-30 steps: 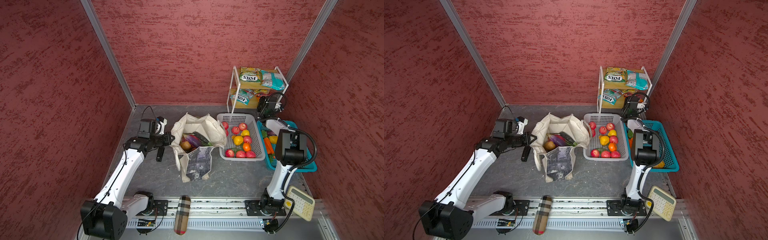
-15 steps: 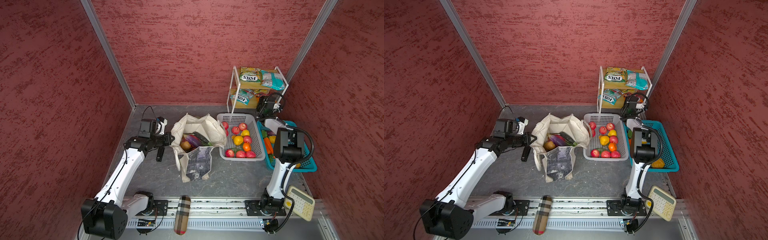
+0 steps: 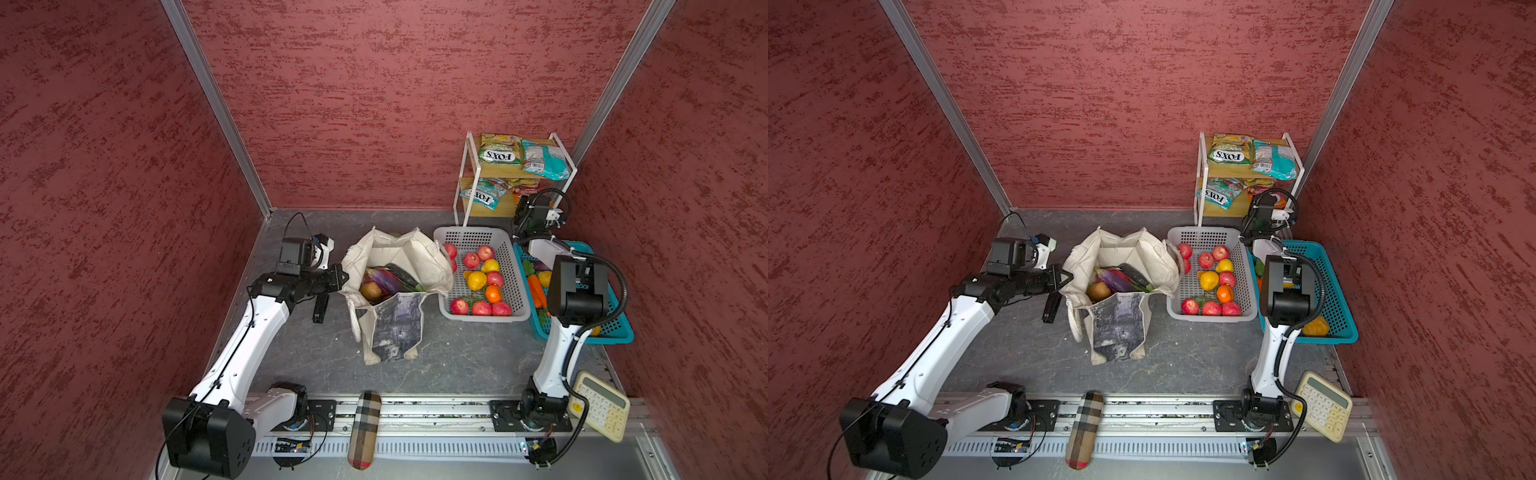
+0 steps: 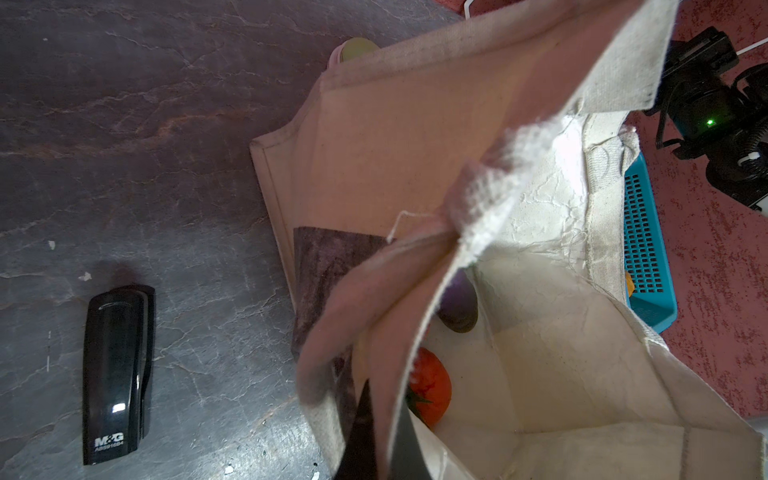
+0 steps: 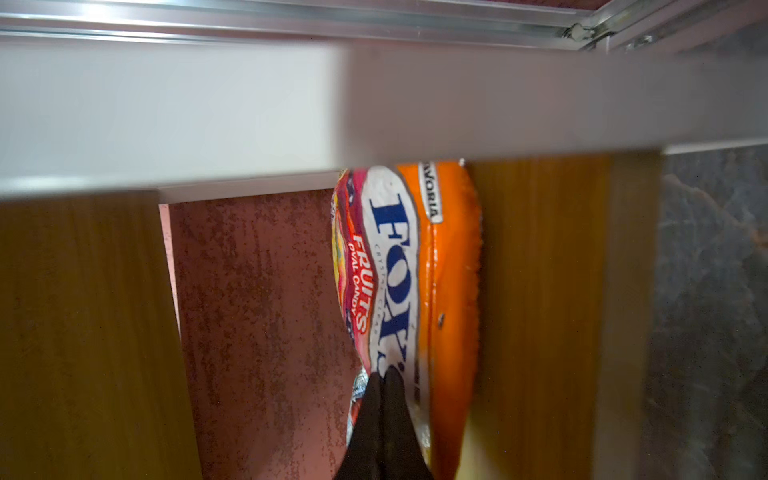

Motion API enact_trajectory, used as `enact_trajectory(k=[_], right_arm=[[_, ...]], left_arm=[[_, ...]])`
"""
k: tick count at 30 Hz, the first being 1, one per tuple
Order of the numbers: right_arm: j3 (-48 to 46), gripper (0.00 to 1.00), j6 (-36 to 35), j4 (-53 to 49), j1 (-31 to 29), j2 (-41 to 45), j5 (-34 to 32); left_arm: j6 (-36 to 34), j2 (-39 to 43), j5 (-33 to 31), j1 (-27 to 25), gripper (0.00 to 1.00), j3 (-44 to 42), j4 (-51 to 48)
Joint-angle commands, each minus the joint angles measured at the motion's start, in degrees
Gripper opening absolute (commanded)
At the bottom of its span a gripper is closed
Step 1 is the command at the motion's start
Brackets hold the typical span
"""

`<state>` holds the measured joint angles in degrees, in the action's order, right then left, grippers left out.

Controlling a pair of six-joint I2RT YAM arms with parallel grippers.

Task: Place the food into the grocery bag and tie it
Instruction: 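Reach the right gripper under the shelf toward the orange FOX'S candy bag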

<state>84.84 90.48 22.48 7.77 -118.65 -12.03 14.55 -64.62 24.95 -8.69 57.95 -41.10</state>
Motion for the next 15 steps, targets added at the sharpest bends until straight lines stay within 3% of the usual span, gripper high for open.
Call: enact_trajectory(k=[1, 4, 7, 10, 15], right_arm=[[-2.45, 0.00, -0.40, 1.88, 0.51, 5.18, 1.63], [-4.19, 0.00, -1.25, -0.33, 1.20, 7.90, 4.23], [-4.46, 0.31, -2.57, -3.85, 2.32, 9.49, 7.81], [-4.30, 0.45, -3.89, -5.95, 3.28, 10.01, 10.23], [-1.03, 0.53, -5.56, -7.42, 4.03, 7.21, 15.37]], left_arm=[[-1.01, -0.33, -0.52, 0.23, 0.00, 1.46, -0.05], [-1.01, -0.16, -0.51, 0.27, 0.00, 1.42, -0.10], [-1.01, 0.02, -0.52, 0.25, 0.00, 1.42, -0.03], [-1.01, 0.05, -0.43, 0.25, 0.00, 1.46, -0.02], [-1.01, 0.11, -0.49, 0.18, 0.00, 1.46, -0.03]])
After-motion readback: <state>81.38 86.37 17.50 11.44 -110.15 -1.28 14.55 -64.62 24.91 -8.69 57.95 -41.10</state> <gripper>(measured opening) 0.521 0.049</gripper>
